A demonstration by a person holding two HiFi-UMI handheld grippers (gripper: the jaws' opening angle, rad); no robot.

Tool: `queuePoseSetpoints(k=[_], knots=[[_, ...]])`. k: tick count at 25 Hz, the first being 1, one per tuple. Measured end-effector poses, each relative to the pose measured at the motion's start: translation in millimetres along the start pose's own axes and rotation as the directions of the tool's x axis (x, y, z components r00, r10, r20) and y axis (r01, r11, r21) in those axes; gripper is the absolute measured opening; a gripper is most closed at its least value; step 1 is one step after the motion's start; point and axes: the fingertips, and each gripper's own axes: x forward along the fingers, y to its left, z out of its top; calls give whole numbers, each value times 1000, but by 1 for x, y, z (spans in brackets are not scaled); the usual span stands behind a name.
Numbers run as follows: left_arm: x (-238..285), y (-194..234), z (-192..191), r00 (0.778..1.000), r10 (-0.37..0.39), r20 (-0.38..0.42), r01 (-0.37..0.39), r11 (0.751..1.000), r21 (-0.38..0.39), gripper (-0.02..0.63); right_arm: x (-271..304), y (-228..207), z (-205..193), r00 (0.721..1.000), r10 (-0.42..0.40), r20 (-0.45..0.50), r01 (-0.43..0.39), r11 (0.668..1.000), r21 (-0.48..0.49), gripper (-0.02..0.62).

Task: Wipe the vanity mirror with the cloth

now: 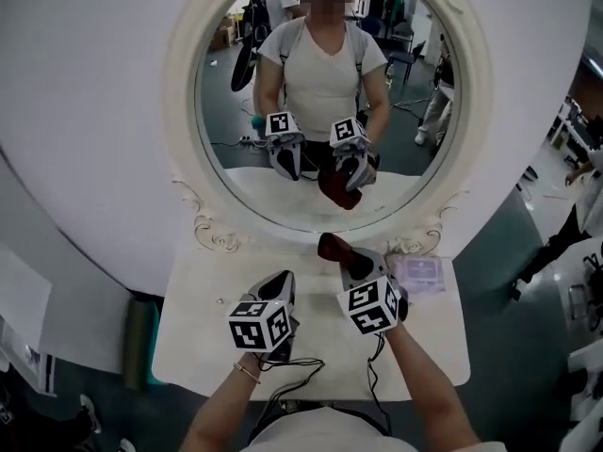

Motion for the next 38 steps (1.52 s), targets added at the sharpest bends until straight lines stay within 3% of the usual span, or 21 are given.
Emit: queuePoseSetpoints(k=[5, 9, 12, 16, 21, 34, 38], knots=[[-16, 4, -5, 999, 16, 46, -16, 1000, 0, 3, -20, 12, -2, 995, 2, 104, -28, 970, 243, 60], [-36, 3, -8, 996, 19, 91, -23, 999, 49, 3, -46, 20, -6, 970, -57, 238, -68, 872, 486, 60], [-48, -1, -11, 993, -3, 114, -8, 996, 93, 3, -66, 23, -16, 954, -141, 263, -42, 810, 585, 60], [-60, -5, -17, 987, -35, 154, 15, 992, 127, 3, -90, 27, -23, 939, -220, 264, 21, 804, 595, 60], [-63, -6, -19, 984, -20, 179, -3, 992, 125, 3, -110, 28, -28, 922, -273, 275, 56, 795, 603, 60], [-68, -20, -16, 985, 40, 171, -63, 989, 136, 3, -115, 22, -29, 937, -206, 281, -3, 802, 597, 60], [-67, -21, -14, 983, 50, 178, -74, 989, 131, 3, -116, 23, -27, 945, -191, 266, 5, 821, 570, 58]])
